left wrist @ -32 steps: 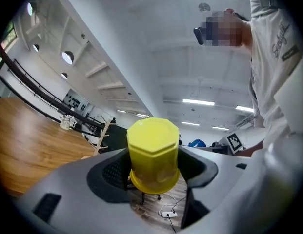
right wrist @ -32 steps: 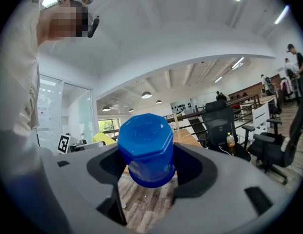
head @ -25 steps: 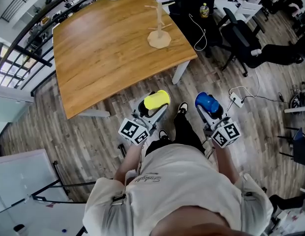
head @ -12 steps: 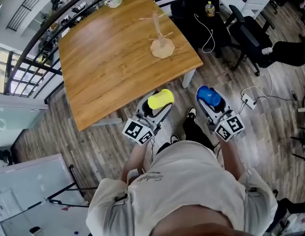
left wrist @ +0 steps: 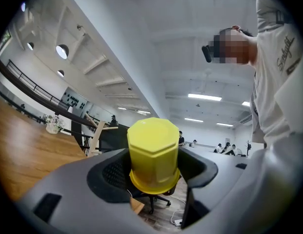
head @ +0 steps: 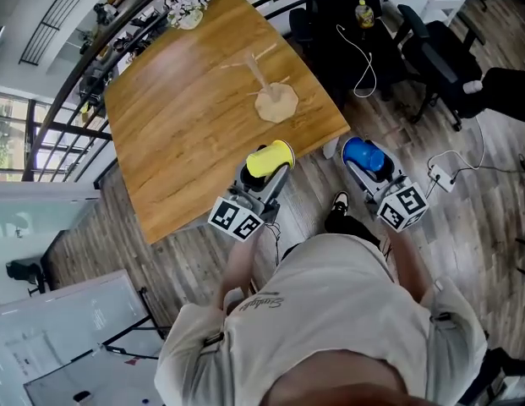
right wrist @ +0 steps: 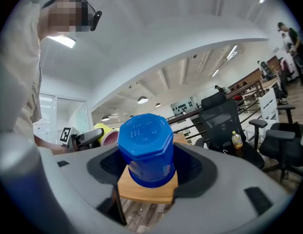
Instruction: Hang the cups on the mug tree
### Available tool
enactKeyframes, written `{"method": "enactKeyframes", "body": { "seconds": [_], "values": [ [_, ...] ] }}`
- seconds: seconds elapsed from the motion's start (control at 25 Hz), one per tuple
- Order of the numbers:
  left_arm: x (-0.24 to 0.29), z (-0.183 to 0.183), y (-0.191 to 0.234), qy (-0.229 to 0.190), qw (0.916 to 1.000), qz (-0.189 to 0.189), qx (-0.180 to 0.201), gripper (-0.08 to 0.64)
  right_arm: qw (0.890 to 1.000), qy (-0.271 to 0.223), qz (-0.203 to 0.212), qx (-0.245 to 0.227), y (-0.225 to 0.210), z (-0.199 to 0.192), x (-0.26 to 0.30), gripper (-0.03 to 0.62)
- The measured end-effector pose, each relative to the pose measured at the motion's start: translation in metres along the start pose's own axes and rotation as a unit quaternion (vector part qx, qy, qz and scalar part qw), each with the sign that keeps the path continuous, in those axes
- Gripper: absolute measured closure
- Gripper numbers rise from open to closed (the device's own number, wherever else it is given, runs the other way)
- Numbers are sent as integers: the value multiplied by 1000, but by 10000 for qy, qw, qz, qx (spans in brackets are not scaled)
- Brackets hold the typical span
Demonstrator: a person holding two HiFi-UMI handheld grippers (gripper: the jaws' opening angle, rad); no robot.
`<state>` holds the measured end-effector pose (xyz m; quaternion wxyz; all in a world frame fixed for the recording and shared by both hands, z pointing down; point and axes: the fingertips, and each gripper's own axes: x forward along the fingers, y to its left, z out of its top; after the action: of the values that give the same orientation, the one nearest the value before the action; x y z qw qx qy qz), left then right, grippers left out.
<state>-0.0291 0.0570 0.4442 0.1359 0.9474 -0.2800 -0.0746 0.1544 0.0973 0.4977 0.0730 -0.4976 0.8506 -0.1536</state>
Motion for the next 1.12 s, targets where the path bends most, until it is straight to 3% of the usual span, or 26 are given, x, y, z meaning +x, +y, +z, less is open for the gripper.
{"method": "enactKeyframes", "body": {
  "seconds": [0.16, 0.28, 0.6, 0.92, 1.12],
  "values": [
    [21, 17, -2, -63, 9990, 162, 407, 259, 9996, 49, 271, -45, -15, 9, 19, 310],
    [24, 20, 1, -102, 9983, 327, 474, 259, 9986, 135, 495, -135, -21, 6, 32, 310],
    [23, 3, 24, -29, 9964, 844, 47, 259, 9975, 199, 648, -193, -37, 6, 39, 310],
    [33, 2, 31, -5, 9963, 853, 121, 259, 9966, 467, 685, -16, -45, -15, 51, 310],
    [43, 0, 50, -224, 9958, 832, -312, 259, 9965, 373, 746, -5, -50, -5, 70, 310]
  ]
}}
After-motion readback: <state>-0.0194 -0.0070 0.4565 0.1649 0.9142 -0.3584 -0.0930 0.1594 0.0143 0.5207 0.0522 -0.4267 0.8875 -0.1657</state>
